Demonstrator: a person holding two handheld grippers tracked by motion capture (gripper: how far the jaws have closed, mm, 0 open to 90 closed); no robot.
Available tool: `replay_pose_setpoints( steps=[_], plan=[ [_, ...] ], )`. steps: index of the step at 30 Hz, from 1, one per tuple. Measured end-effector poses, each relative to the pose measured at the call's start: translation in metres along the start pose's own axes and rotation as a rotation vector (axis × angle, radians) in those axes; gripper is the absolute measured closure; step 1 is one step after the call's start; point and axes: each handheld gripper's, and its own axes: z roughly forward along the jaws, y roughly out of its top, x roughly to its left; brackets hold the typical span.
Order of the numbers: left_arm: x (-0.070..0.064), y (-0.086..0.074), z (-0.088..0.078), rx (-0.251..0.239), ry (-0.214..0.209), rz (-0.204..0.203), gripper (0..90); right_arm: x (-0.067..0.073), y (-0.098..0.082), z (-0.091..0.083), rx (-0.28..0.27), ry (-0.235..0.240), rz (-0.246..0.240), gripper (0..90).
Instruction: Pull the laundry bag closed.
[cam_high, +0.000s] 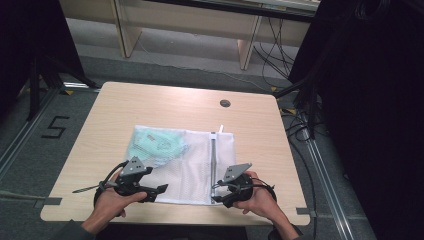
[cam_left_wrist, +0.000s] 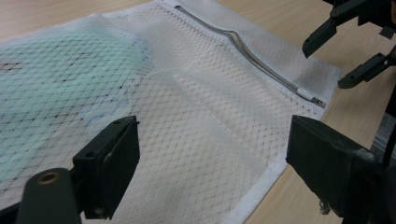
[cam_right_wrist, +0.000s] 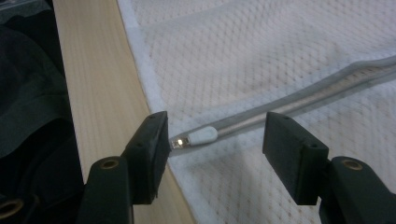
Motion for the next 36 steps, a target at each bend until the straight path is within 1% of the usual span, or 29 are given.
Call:
replay_pose_setpoints(
  steps=[2, 4, 5, 8, 9, 10, 11, 13, 15, 16, 18, 19, 20, 23, 25, 26, 27, 28, 29, 32, 33, 34, 35, 36],
  plan=[
    [0.001, 0.0, 0.0, 0.004, -0.008, 0.003, 16.9, 0.0, 0.002, 0.004, 0.025, 0.026, 0.0, 42.5],
    [0.0, 0.0, 0.001, 0.001, -0.01, 0.004, 16.9, 0.0, 0.003, 0.008, 0.05, 0.034, -0.011, 43.1],
    [0.0, 0.0, 0.001, 0.002, -0.007, 0.004, 16.9, 0.0, 0.004, 0.01, 0.058, 0.039, -0.022, 43.3],
    [0.0, 0.0, 0.0, 0.006, -0.003, 0.002, 16.9, 0.001, 0.007, 0.016, 0.077, 0.067, -0.033, 45.0],
    [0.0, 0.0, 0.0, 0.006, -0.004, 0.004, 16.9, 0.001, 0.007, 0.017, 0.08, 0.071, -0.039, 45.2],
    [0.0, 0.0, 0.0, 0.005, -0.006, 0.004, 16.9, 0.002, 0.008, 0.019, 0.089, 0.079, -0.03, 45.3],
    [0.0, 0.0, 0.001, 0.006, -0.009, 0.006, 16.9, 0.002, 0.008, 0.021, 0.097, 0.08, -0.039, 45.3],
    [0.0, 0.0, 0.001, 0.007, -0.011, 0.006, 16.9, 0.002, 0.009, 0.023, 0.112, 0.087, -0.041, 45.5],
    [0.0, 0.0, 0.0, 0.006, -0.007, 0.006, 16.9, 0.001, 0.01, 0.025, 0.115, 0.091, -0.048, 45.9],
    [0.0, 0.0, 0.0, -0.005, -0.001, 0.003, 16.9, 0.001, 0.011, 0.026, 0.122, 0.094, -0.044, 45.9],
    [0.0, 0.001, 0.0, 0.002, -0.005, 0.002, 16.9, 0.002, 0.011, 0.027, 0.127, 0.095, -0.048, 45.9],
    [0.0, 0.001, 0.0, 0.002, -0.005, 0.001, 16.9, 0.003, 0.011, 0.029, 0.142, 0.083, -0.074, 46.2],
    [0.0, 0.001, 0.0, 0.0, -0.007, 0.003, 16.9, 0.003, 0.012, 0.029, 0.142, 0.083, -0.082, 47.4],
    [-0.001, 0.0, 0.0, 0.0, -0.005, 0.005, 16.9, 0.003, 0.012, 0.028, 0.149, 0.087, -0.088, 49.1],
    [0.0, 0.0, 0.0, -0.003, -0.003, 0.005, 16.9, 0.004, 0.012, 0.028, 0.156, 0.085, -0.106, 50.6],
    [0.0, 0.0, 0.0, -0.004, -0.002, 0.003, 16.9, 0.005, 0.012, 0.028, 0.159, 0.088, -0.115, 53.2],
    [-0.001, 0.0, 0.001, -0.005, -0.002, -0.003, 16.9, 0.005, 0.012, 0.027, 0.163, 0.094, -0.112, 53.7],
    [-0.001, 0.0, 0.001, -0.005, -0.002, 0.001, 16.9, 0.006, 0.013, 0.027, 0.161, 0.09, -0.126, 54.0],
    [-0.001, 0.0, 0.001, 0.002, -0.013, -0.001, 16.9, 0.006, 0.013, 0.027, 0.163, 0.088, -0.131, 54.5],
    [-0.001, 0.0, 0.001, 0.002, -0.014, 0.008, 16.9, 0.006, 0.013, 0.026, 0.171, 0.088, -0.131, 55.1],
    [-0.001, 0.0, 0.001, -0.004, -0.01, 0.001, 16.9, 0.006, 0.013, 0.026, 0.174, 0.089, -0.12, 55.3],
    [-0.001, 0.0, 0.001, -0.004, -0.01, 0.001, 17.0, 0.006, 0.013, 0.026, 0.174, 0.089, -0.12, 55.3],
    [0.0, 0.001, 0.0, -0.001, -0.009, 0.021, 17.0, 0.007, 0.014, 0.024, 0.171, 0.089, -0.11, 56.1],
    [0.0, 0.001, 0.0, -0.001, -0.009, 0.021, 17.0, 0.007, 0.014, 0.024, 0.171, 0.089, -0.11, 56.1]
  ],
)
